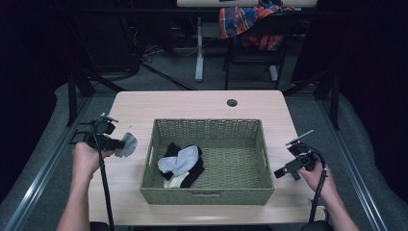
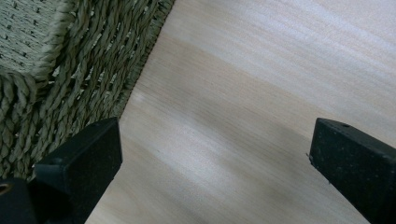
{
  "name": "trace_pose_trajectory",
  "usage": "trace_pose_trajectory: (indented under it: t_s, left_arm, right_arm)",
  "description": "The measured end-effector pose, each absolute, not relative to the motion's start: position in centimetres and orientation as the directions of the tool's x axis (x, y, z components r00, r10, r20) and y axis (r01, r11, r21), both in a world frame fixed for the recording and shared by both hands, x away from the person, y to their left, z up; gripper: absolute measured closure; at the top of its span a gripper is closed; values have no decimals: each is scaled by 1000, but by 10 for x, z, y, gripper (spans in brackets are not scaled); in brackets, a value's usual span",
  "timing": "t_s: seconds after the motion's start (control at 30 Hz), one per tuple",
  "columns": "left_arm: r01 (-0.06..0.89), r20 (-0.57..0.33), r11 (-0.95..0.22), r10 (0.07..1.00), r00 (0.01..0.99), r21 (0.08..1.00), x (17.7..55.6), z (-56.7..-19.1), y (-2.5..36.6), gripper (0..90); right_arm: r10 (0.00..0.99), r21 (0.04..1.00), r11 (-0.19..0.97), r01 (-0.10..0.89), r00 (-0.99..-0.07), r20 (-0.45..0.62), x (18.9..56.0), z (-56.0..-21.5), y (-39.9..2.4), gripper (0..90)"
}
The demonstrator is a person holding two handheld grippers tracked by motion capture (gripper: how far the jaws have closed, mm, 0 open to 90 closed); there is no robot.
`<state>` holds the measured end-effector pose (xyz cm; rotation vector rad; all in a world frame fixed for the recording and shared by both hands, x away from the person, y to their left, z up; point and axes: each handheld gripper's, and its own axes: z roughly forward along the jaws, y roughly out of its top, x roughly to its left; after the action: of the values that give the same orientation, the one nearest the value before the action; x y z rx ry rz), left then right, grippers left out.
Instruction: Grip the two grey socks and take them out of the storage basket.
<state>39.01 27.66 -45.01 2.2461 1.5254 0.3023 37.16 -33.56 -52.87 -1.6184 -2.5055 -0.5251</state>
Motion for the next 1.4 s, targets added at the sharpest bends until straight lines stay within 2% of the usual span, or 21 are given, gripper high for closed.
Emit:
trace_pose_trajectory:
  t_s: [0.53,0.83,1.1,1.23,1.4]
  left_arm:
    - [867,-60,-313,930,363,387,397,-474,276,827]
    - [894,-70,-315,933,353,320,403,-493,274,827]
    - [905,-87,-291,939,332,310,407,-502,273,800]
    - [902,-93,-290,938,334,320,406,-497,274,694]
    - [893,-76,-284,941,329,349,403,-482,271,422]
  right_arm:
    - [862,226,371,901,-424,278,372,-529,-336,24]
    - [862,224,370,902,-423,279,372,-529,-335,24]
    - [861,224,373,900,-426,278,372,-529,-335,24]
    - [862,227,370,901,-424,278,371,-529,-336,25]
    - [861,225,372,900,-425,278,372,-529,-336,25]
